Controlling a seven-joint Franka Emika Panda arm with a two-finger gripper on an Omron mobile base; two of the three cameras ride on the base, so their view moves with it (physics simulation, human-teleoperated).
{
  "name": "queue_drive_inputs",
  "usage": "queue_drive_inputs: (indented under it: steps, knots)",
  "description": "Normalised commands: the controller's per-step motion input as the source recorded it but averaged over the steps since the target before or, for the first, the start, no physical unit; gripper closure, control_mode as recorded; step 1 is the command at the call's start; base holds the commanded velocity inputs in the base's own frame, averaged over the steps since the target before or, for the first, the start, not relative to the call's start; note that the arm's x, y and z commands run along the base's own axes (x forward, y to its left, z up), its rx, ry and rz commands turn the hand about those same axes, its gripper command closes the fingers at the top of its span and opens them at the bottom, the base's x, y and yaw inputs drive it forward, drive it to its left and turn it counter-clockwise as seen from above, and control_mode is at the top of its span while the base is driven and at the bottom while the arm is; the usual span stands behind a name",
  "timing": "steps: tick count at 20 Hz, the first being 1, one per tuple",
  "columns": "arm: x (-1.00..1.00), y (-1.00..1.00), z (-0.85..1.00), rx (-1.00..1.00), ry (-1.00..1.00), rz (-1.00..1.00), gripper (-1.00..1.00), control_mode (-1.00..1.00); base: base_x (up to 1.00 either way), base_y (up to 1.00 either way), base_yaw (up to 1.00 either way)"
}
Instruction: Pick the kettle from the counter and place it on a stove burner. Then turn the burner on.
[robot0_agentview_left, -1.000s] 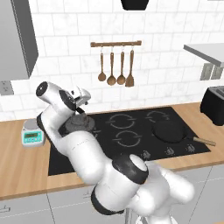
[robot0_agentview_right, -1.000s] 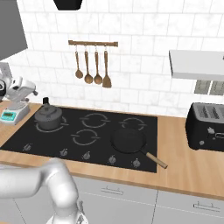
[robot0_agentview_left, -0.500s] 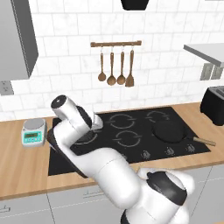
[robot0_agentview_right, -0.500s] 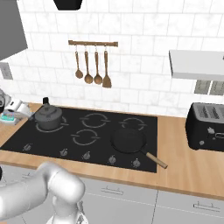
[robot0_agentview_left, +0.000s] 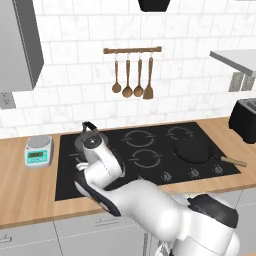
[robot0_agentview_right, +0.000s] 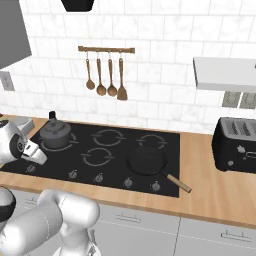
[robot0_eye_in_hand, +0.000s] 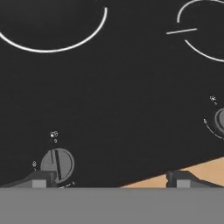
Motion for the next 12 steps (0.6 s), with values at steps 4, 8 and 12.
queue_drive_inputs:
  steps: [4, 8, 12]
  knots:
    - [0.01, 0.44, -0.05, 0.0, 0.0, 0.05, -1.0, -1.0, 0.0, 0.0, 0.0]
    - [0.0, 0.29, -0.18, 0.05, 0.05, 0.06, -1.0, -1.0, 0.0, 0.0, 0.0]
    - [0.05, 0.0, -0.4, 0.0, 0.02, 0.03, -1.0, -1.0, 0.0, 0.0, 0.0]
